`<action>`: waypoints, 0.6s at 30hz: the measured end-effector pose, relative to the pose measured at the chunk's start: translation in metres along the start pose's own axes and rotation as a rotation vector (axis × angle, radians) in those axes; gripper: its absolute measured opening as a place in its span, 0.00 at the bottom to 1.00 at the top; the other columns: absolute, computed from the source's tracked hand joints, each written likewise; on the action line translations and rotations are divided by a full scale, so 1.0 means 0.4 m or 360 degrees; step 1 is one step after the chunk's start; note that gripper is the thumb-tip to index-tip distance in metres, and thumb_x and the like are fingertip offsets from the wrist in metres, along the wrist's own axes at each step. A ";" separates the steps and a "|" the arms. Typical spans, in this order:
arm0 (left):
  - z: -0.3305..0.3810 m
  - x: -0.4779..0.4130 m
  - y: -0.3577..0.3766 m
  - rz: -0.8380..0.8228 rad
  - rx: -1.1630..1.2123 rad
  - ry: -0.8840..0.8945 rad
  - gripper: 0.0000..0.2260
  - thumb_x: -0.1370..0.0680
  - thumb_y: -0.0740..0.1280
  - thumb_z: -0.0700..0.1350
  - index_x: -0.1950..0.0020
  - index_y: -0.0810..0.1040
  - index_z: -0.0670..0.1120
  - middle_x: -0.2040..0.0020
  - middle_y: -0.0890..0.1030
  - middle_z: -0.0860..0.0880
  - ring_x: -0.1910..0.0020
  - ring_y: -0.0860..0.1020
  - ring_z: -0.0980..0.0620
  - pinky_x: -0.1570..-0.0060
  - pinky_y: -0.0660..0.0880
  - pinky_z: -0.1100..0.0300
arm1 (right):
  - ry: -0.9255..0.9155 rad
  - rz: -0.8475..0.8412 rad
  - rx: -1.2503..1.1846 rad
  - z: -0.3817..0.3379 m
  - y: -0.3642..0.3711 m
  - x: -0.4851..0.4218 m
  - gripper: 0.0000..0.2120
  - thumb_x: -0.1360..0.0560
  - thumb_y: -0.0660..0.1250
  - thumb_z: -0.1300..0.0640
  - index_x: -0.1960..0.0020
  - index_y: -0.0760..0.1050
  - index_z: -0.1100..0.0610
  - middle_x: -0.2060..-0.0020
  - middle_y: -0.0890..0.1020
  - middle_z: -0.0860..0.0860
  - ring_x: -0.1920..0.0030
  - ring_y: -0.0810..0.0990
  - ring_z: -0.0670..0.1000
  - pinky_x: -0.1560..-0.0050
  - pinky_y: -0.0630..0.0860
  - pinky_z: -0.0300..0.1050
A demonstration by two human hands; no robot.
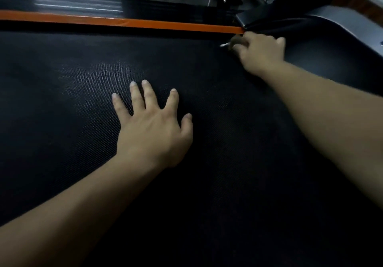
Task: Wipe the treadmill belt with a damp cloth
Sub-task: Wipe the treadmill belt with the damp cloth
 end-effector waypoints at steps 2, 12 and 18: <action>0.004 0.001 0.002 0.0000 0.0009 -0.0005 0.31 0.19 0.44 0.65 0.17 0.47 0.56 0.17 0.42 0.36 0.19 0.37 0.37 0.25 0.35 0.31 | 0.0230 0.0029 0.0103 0.082 -0.002 -0.038 0.17 0.19 0.54 0.41 0.41 0.73 0.52 0.45 0.80 0.58 0.41 0.75 0.63 0.37 0.62 0.59; 0.005 0.003 0.001 0.0009 0.0034 0.0014 0.31 0.18 0.45 0.64 0.17 0.48 0.55 0.18 0.42 0.35 0.19 0.36 0.36 0.25 0.35 0.31 | 0.0069 0.0037 0.0305 0.104 -0.015 0.062 0.19 0.19 0.54 0.41 0.40 0.73 0.52 0.47 0.81 0.59 0.45 0.77 0.63 0.40 0.64 0.59; 0.007 0.005 0.001 0.0026 0.0039 0.0027 0.31 0.18 0.46 0.64 0.17 0.49 0.54 0.18 0.44 0.34 0.19 0.38 0.35 0.25 0.36 0.30 | 0.0079 -0.0037 -0.0383 -0.022 -0.021 0.236 0.12 0.21 0.58 0.41 0.45 0.72 0.46 0.45 0.80 0.54 0.43 0.77 0.59 0.42 0.67 0.57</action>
Point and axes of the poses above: each hand's wrist, its own x-axis away from the middle knuckle, its own y-axis out of the palm, z = x × y, the point moved 10 cm from there along -x, towards the middle knuckle
